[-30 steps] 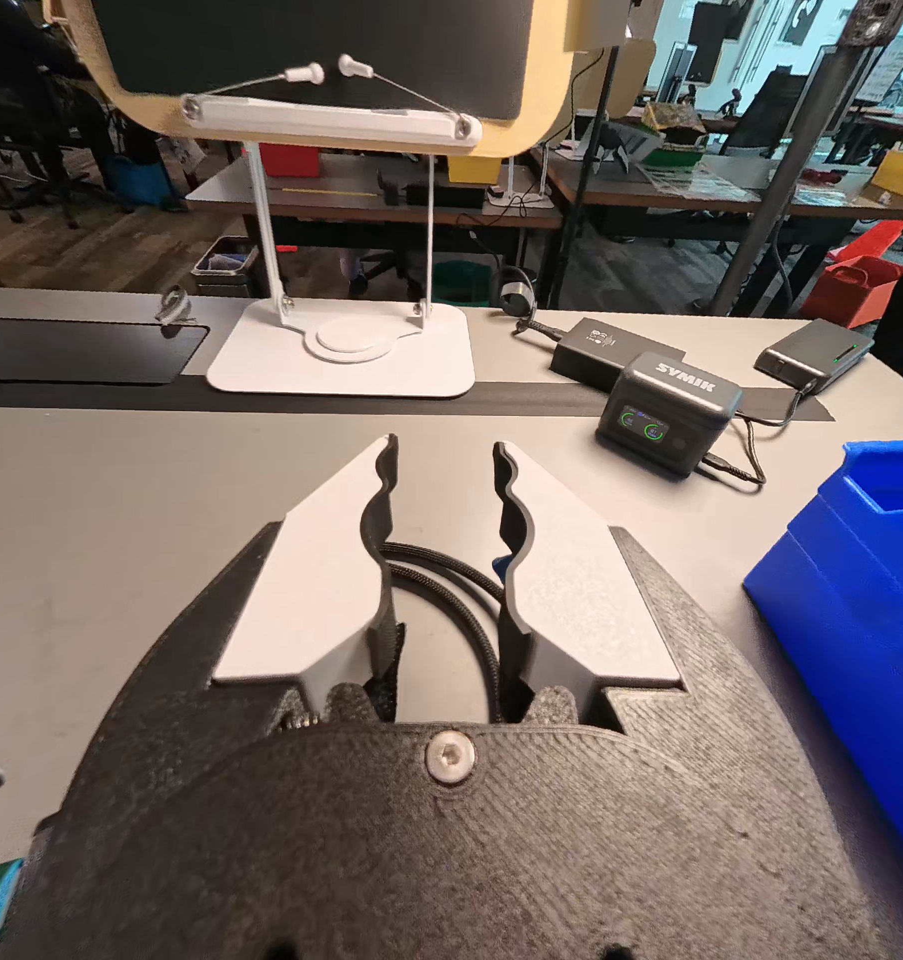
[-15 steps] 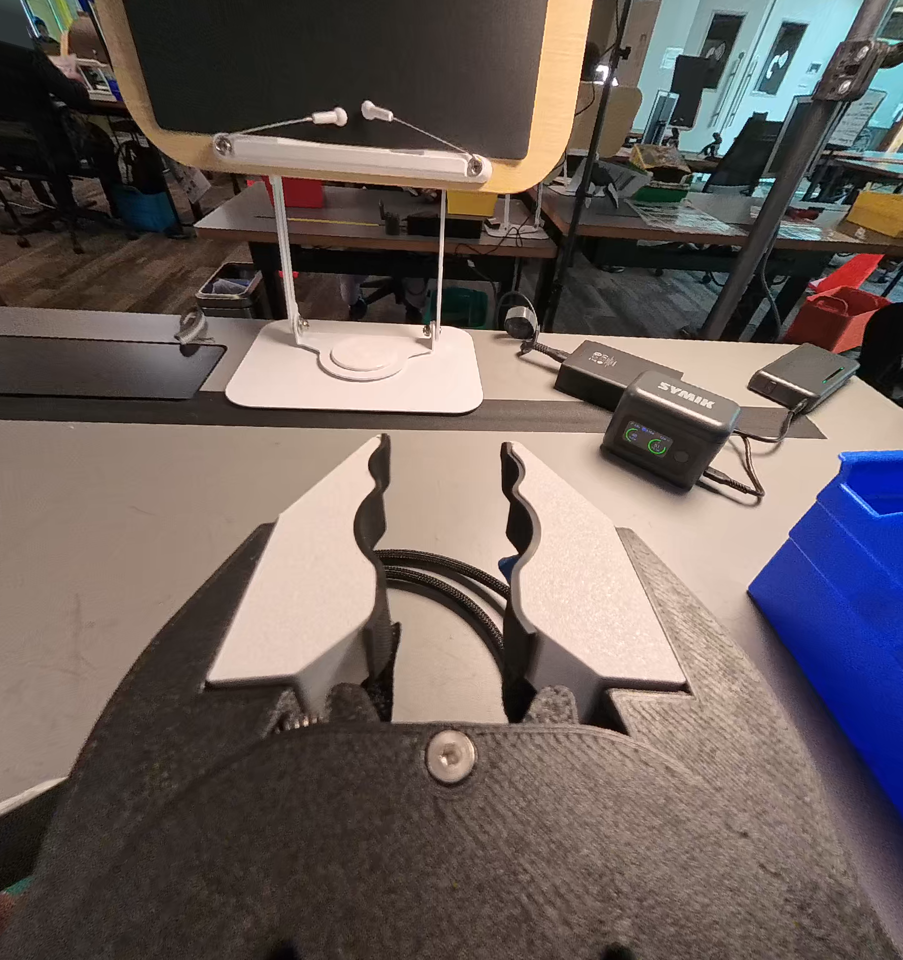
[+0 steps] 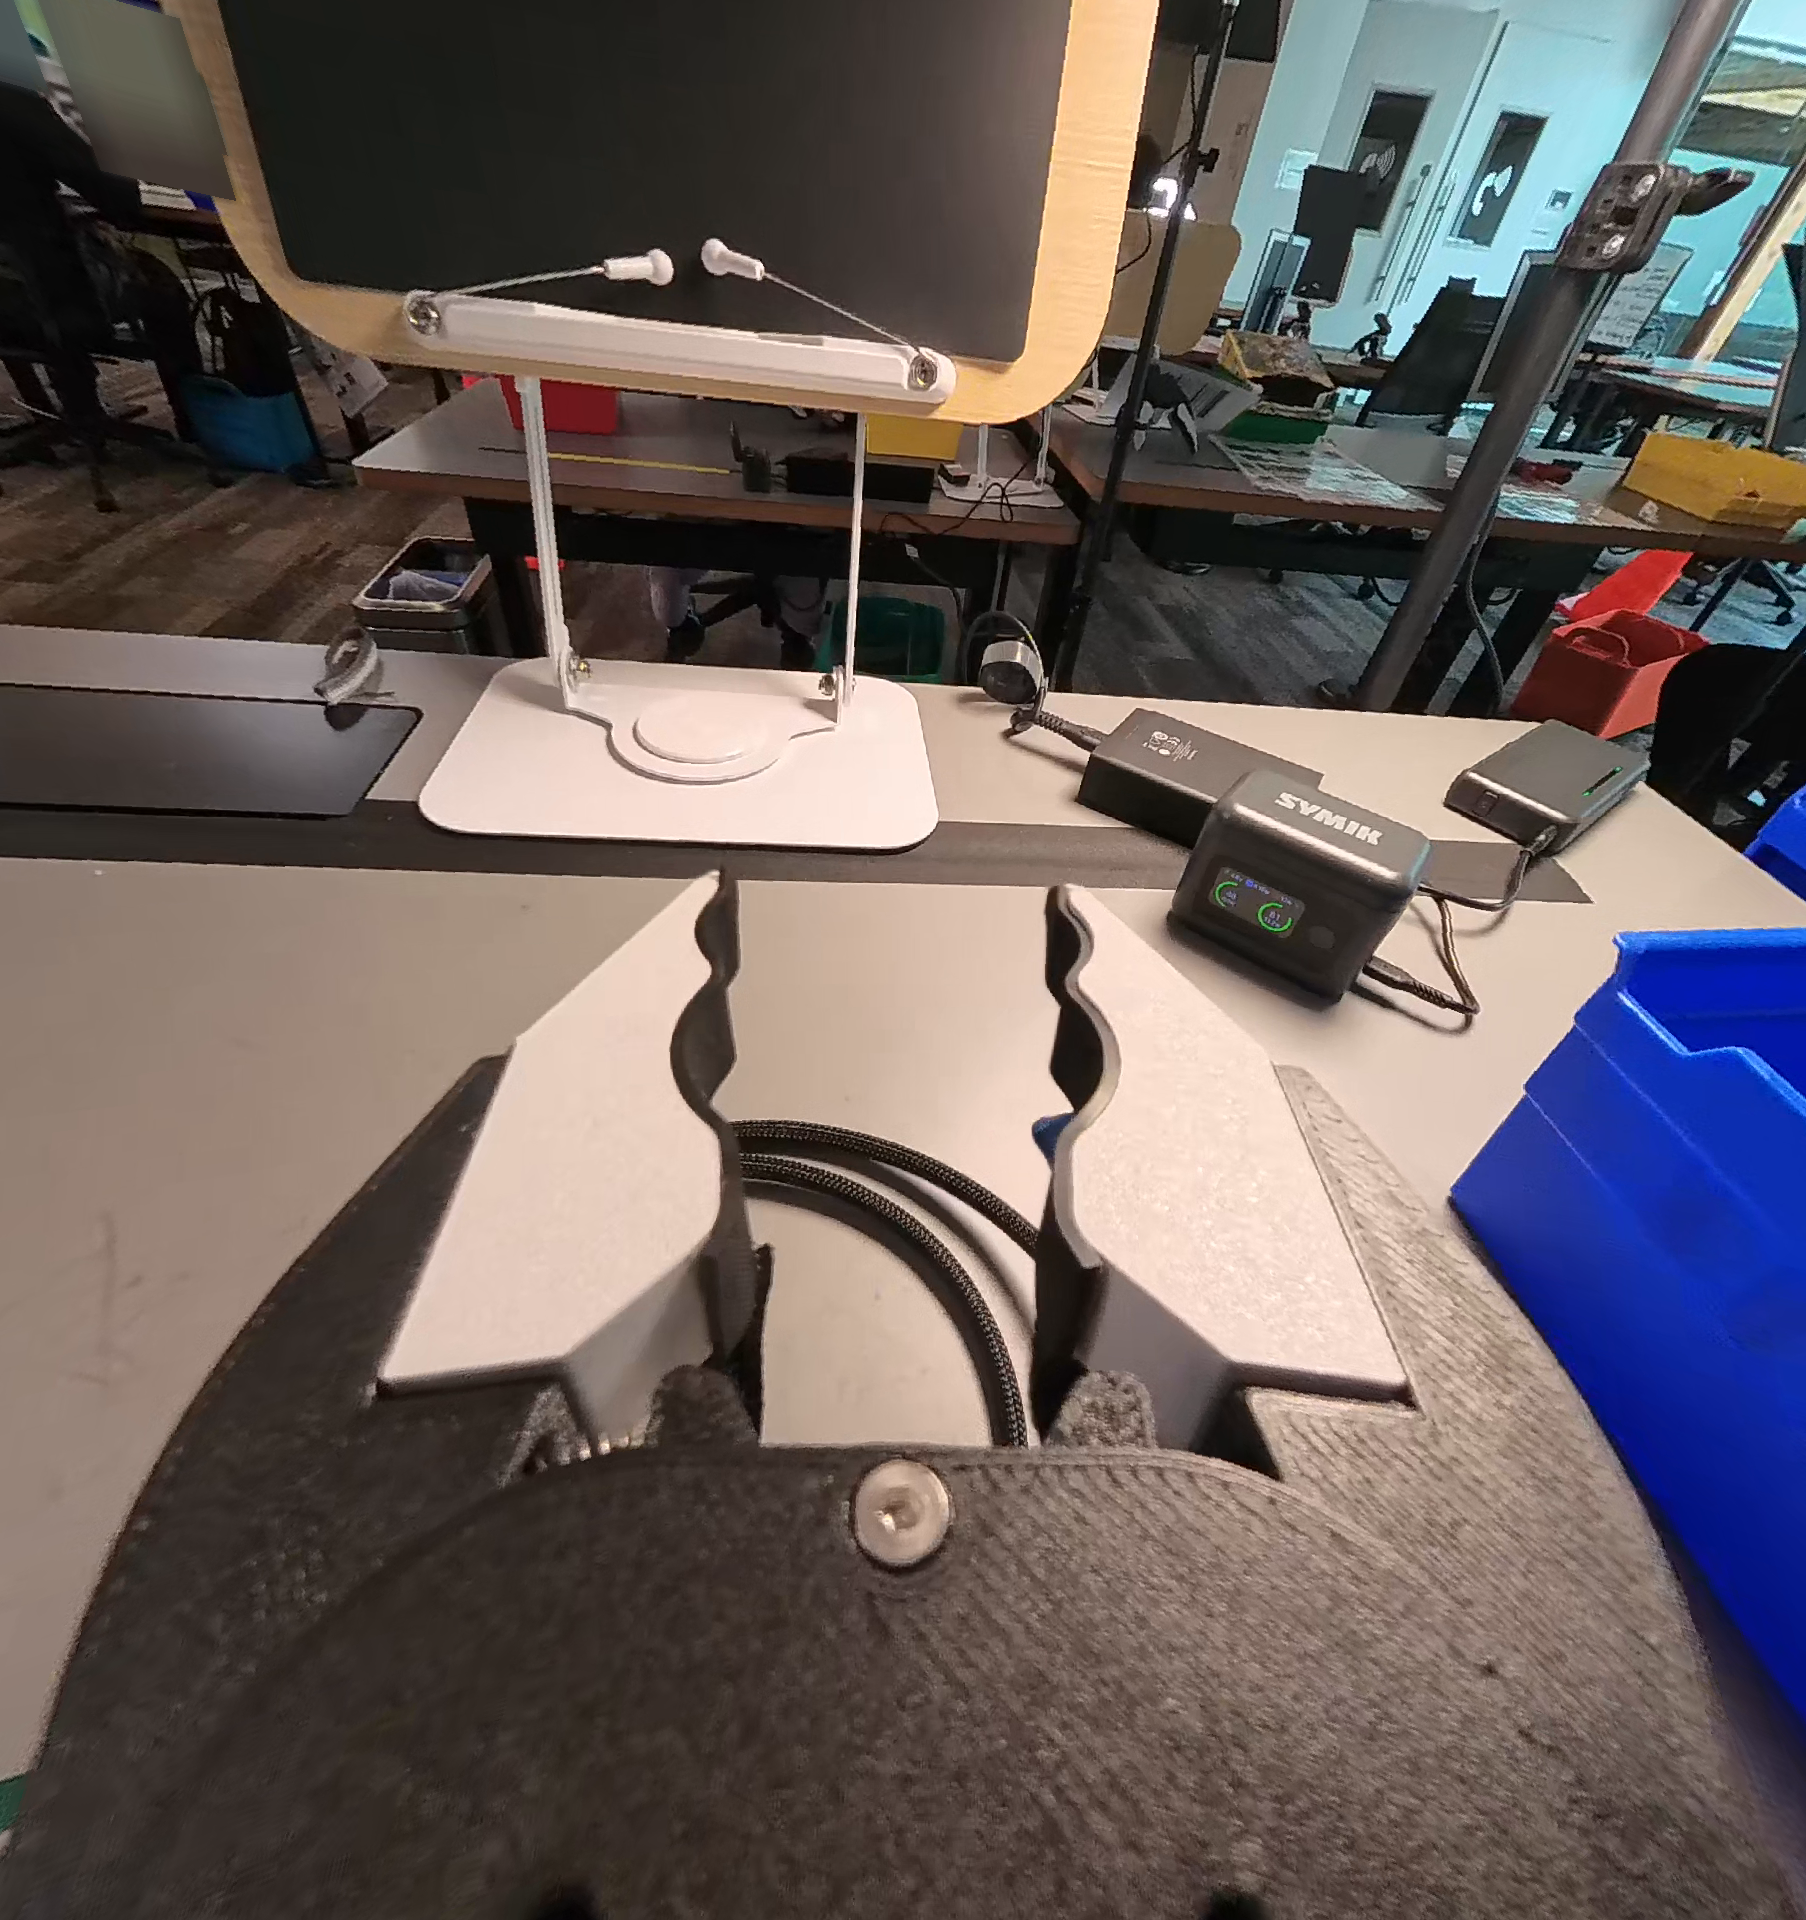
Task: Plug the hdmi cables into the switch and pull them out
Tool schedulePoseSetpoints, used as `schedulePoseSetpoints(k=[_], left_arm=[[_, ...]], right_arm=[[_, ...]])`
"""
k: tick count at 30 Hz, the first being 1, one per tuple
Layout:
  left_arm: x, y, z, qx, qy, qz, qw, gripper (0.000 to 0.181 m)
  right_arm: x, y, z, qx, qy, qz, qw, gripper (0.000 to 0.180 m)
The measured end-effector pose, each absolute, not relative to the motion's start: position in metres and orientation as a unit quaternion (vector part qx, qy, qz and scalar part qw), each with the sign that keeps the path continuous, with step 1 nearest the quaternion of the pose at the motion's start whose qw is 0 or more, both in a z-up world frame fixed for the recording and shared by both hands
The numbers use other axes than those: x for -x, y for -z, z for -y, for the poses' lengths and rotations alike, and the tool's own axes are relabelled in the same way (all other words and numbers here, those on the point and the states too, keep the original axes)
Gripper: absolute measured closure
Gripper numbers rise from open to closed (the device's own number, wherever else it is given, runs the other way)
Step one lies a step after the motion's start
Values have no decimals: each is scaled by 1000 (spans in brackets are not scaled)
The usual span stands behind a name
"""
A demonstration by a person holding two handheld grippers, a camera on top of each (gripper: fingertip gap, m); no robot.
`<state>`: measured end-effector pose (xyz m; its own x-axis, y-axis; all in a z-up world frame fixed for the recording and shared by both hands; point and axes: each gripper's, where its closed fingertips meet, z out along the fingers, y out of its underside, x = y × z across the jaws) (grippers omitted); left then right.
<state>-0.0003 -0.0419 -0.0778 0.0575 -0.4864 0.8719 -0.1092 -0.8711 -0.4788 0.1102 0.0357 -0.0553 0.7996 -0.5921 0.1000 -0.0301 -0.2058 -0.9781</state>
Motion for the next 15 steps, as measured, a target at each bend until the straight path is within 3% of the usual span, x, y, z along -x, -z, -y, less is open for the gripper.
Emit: schedulePoseSetpoints(k=[15], left_arm=[[2, 79, 43, 717, 654, -201, 132, 108]], right_arm=[[-113, 56, -34, 737, 252, -218, 588, 115]])
